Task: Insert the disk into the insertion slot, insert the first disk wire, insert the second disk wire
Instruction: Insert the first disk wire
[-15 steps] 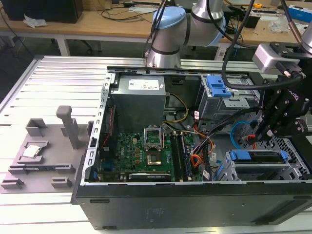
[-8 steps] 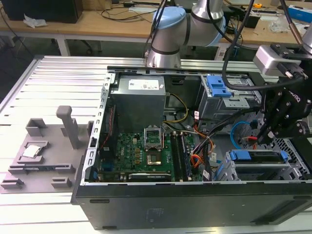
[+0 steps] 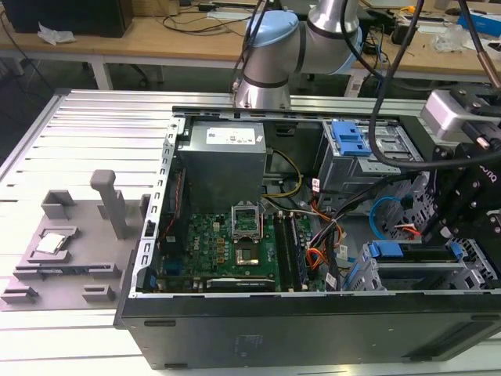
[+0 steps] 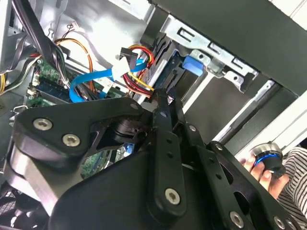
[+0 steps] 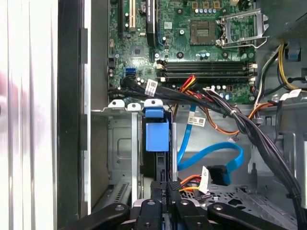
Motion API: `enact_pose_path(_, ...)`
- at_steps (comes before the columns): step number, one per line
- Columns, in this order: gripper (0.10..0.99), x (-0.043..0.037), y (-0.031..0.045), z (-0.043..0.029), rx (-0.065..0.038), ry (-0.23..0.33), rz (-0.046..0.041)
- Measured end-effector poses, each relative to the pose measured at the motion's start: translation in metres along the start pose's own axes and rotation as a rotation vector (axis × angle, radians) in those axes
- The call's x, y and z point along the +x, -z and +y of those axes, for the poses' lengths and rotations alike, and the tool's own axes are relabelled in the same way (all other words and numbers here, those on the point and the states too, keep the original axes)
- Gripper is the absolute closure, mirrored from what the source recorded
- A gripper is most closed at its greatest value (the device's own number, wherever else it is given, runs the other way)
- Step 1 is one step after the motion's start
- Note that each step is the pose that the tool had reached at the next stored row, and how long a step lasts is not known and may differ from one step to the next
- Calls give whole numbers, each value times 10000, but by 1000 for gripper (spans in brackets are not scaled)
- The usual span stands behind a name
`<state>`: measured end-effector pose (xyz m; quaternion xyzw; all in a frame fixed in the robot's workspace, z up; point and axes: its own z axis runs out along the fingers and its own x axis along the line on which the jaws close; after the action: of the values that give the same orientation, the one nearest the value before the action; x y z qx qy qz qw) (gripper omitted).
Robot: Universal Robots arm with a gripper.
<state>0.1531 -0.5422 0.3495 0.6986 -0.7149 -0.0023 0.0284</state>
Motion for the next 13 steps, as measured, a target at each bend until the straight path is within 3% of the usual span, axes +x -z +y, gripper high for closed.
enact_pose_path(5, 914, -7, -35, -35, -9, 4, -72)
enact_pose_path(8, 914, -13, -59, -57, -14, 6, -168)
enact_pose_path(13, 914, 14, -71, -61, -13, 9, -173)
